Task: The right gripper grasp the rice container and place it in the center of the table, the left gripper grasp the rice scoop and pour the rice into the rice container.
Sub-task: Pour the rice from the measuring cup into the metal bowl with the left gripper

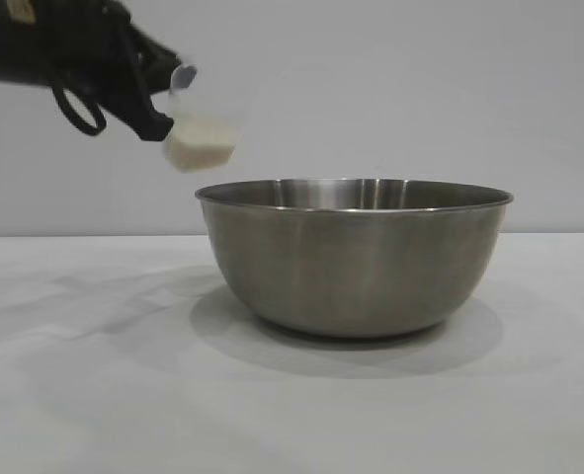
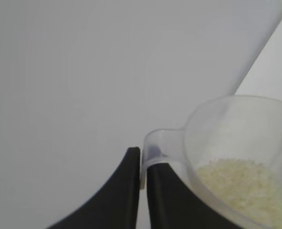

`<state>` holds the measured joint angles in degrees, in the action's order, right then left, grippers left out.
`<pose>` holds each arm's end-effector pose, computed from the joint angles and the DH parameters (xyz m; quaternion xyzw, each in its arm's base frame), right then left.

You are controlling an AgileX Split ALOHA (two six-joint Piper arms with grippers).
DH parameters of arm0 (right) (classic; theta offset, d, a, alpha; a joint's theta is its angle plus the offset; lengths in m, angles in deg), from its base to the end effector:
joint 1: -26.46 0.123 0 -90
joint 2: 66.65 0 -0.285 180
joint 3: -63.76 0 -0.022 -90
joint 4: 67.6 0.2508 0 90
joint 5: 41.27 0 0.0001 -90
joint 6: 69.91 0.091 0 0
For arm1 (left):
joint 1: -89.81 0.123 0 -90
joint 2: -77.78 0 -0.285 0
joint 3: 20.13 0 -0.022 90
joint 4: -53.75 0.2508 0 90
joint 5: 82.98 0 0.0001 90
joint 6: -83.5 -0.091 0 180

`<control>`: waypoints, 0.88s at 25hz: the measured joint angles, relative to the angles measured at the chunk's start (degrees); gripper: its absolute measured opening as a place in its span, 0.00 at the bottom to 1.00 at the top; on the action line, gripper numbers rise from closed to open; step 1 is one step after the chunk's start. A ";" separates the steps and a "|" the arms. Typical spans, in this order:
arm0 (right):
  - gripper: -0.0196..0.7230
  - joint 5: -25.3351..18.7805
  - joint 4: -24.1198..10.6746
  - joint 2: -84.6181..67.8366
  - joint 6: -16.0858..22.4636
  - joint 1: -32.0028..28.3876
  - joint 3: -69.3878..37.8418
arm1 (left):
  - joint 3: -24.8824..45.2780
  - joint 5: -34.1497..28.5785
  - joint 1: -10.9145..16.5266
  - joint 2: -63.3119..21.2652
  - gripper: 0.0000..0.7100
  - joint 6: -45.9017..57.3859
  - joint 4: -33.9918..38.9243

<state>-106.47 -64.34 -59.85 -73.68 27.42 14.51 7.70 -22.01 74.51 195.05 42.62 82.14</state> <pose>-0.0096 0.0045 0.2679 -0.0382 0.8702 0.0163 0.4909 0.3515 -0.1354 0.1870 0.5166 0.4605 0.1054 0.7141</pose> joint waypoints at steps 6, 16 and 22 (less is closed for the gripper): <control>0.55 0.00 0.14 0.00 0.00 0.00 0.00 | -5.07 -7.99 -4.46 -1.06 0.00 -19.07 9.60; 0.55 0.00 0.14 0.00 0.00 0.00 0.00 | -8.53 -17.41 -14.03 -1.06 0.00 -59.49 13.16; 0.55 0.00 0.14 0.00 0.00 0.00 0.00 | -8.53 -17.41 -14.56 -1.06 0.00 -68.42 13.16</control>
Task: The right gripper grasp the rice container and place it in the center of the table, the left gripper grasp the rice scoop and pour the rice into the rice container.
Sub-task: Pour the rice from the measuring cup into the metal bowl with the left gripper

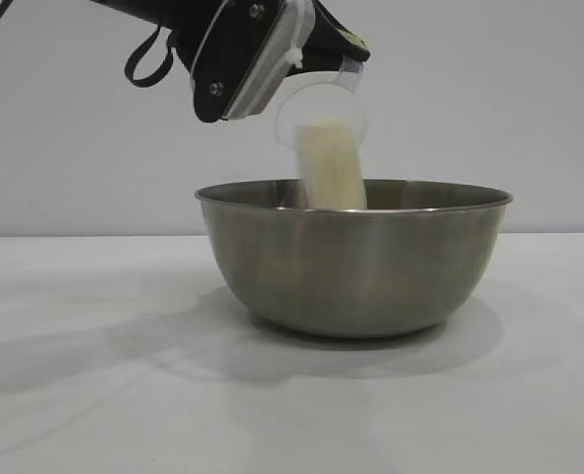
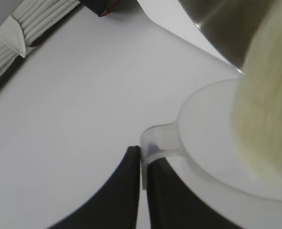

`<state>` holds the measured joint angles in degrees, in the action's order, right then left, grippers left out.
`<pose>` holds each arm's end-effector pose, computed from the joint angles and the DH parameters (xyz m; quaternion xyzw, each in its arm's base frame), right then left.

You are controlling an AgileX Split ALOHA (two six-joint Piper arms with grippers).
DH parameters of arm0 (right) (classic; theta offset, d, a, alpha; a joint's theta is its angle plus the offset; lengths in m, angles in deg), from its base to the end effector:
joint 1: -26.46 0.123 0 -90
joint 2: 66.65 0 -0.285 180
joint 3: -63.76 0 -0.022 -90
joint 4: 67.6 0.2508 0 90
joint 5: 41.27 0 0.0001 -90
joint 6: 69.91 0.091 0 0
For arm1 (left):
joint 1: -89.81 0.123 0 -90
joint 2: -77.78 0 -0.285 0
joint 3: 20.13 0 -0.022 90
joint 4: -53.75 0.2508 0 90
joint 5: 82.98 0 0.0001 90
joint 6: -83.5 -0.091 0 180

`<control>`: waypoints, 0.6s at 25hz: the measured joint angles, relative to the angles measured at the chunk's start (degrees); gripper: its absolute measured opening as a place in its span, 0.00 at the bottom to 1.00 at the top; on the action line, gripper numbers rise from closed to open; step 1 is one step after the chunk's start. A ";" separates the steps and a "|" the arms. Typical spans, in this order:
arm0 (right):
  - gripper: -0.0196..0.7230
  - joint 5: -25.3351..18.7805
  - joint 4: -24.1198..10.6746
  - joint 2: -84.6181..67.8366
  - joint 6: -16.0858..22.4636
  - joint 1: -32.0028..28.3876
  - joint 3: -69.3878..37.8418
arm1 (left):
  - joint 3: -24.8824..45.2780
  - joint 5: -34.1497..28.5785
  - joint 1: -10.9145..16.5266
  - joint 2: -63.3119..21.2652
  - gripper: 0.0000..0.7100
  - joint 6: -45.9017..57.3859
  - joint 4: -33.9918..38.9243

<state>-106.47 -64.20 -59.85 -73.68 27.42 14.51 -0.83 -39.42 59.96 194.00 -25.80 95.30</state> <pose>-0.0097 0.0047 0.2679 -0.0383 0.8702 0.0175 0.4909 0.3237 -0.2337 0.2009 0.7539 -0.0978 0.4174 0.4979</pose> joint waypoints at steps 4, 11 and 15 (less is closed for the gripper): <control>0.55 0.00 0.00 0.00 0.00 0.00 0.00 | 0.00 0.00 0.00 0.00 0.00 -0.70 0.00; 0.55 0.00 0.04 0.00 0.00 0.00 0.00 | 0.00 0.12 0.00 0.00 0.00 9.00 -1.62; 0.55 0.00 0.04 0.00 0.00 0.00 0.00 | 0.00 0.34 0.00 0.00 0.00 34.27 -12.19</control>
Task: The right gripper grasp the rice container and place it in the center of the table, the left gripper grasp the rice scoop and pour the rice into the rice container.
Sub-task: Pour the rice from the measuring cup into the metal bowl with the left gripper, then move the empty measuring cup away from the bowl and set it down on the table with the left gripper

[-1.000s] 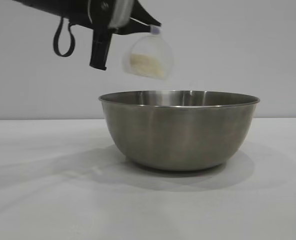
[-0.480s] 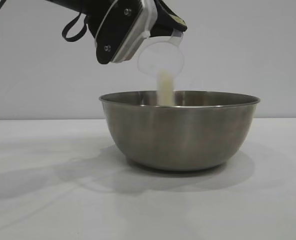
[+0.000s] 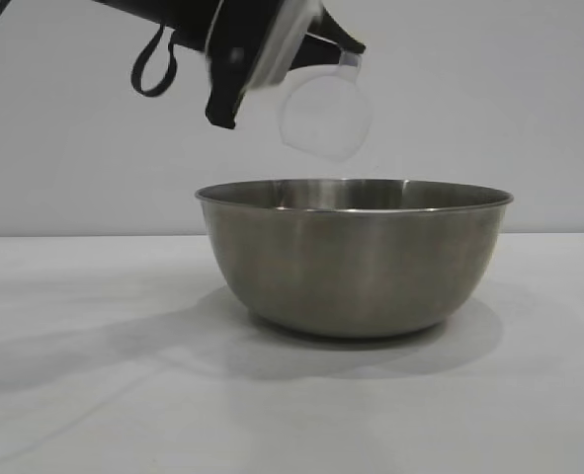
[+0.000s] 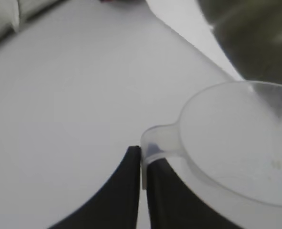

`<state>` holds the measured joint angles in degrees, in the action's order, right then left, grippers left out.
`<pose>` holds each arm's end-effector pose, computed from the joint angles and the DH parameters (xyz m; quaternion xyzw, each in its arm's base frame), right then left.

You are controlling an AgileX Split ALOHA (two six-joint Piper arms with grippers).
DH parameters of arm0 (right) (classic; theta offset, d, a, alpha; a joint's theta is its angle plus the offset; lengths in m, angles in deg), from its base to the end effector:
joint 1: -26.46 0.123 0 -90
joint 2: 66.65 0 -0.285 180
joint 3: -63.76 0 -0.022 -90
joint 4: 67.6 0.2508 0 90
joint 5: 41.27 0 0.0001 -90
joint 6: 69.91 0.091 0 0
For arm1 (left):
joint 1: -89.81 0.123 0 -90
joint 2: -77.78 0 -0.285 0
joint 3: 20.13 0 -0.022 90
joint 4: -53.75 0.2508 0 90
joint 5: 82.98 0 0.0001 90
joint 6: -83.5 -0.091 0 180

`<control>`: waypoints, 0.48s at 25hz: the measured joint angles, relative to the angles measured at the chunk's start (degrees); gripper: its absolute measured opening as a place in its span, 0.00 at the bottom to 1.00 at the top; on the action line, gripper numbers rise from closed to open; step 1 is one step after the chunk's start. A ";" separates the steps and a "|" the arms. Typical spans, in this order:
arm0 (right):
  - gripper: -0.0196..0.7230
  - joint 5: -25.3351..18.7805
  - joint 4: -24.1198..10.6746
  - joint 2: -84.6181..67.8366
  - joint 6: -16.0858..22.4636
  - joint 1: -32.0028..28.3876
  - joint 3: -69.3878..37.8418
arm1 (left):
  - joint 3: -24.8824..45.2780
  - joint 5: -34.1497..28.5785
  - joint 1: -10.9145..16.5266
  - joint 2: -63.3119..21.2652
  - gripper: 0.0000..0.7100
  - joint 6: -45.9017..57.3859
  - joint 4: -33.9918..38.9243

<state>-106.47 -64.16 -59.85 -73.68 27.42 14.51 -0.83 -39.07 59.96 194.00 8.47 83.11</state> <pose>-0.0097 0.0048 0.2679 -0.0383 0.8702 0.0179 0.4909 0.3337 -0.2272 0.2068 0.7043 0.2219 0.2602 0.6221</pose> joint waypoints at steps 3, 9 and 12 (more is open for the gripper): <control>0.55 0.00 0.00 0.00 0.00 0.00 0.00 | 0.00 0.59 -0.13 0.00 0.00 18.01 -14.84; 0.55 0.00 0.09 0.00 0.00 0.00 0.00 | 1.86 2.23 0.36 -0.59 0.00 43.51 -45.42; 0.55 0.00 0.09 0.00 0.00 0.00 0.00 | 7.55 5.18 2.79 -0.72 0.00 55.62 -48.22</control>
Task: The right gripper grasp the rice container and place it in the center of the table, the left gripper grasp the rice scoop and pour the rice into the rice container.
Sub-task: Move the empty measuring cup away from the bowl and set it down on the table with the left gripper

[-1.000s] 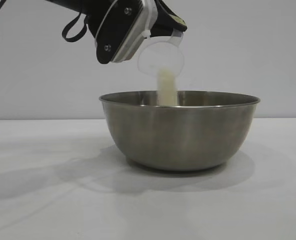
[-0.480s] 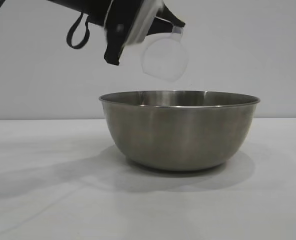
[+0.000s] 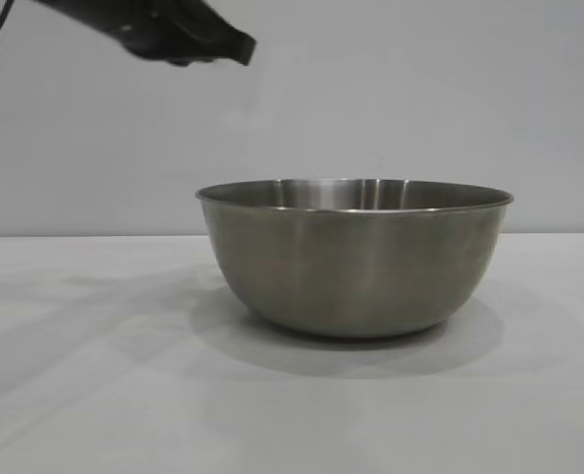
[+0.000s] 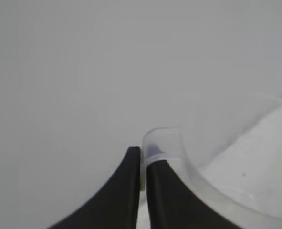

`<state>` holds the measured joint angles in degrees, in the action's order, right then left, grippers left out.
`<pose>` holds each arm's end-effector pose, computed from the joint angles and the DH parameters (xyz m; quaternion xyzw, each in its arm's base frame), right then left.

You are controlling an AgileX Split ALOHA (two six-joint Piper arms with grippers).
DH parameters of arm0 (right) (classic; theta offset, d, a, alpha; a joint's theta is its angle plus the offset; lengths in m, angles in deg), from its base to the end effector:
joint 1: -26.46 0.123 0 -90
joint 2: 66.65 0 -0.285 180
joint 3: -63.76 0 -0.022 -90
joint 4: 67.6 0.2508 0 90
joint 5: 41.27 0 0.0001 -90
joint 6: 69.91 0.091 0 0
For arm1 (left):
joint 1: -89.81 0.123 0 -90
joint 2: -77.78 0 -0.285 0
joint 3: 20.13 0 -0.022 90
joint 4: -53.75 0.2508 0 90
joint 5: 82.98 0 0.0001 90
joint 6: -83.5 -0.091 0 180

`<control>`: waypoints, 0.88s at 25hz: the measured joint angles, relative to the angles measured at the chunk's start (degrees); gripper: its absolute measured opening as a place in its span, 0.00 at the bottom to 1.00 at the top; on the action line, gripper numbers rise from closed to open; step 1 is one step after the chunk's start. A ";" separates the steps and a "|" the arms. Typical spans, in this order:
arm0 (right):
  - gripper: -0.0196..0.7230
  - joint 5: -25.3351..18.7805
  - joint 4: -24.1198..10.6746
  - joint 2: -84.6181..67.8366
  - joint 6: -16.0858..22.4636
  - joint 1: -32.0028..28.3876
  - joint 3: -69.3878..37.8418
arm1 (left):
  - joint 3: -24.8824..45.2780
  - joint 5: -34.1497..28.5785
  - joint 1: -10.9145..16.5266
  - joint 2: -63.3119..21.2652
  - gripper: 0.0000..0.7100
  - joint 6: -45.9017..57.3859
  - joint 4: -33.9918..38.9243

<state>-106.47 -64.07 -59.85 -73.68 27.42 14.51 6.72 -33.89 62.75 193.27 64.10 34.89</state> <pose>-0.0097 0.0049 0.2679 -0.0384 0.8702 0.0187 0.4909 0.3496 -0.1537 0.1876 0.1330 0.7232 -0.0290 0.6771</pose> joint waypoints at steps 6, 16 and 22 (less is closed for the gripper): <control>0.55 0.00 0.00 0.00 0.00 0.00 0.00 | 14.20 10.27 6.79 0.00 0.00 7.28 3.26; 0.55 0.00 0.00 0.00 0.00 0.00 0.00 | 18.05 15.59 7.59 6.77 0.00 8.20 4.98; 0.55 0.00 0.00 0.00 0.00 0.00 0.00 | 18.05 15.83 7.59 9.11 0.07 8.80 4.98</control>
<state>-106.47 -64.07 -59.85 -73.68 27.42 14.51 24.77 -18.06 70.33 202.39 72.90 39.87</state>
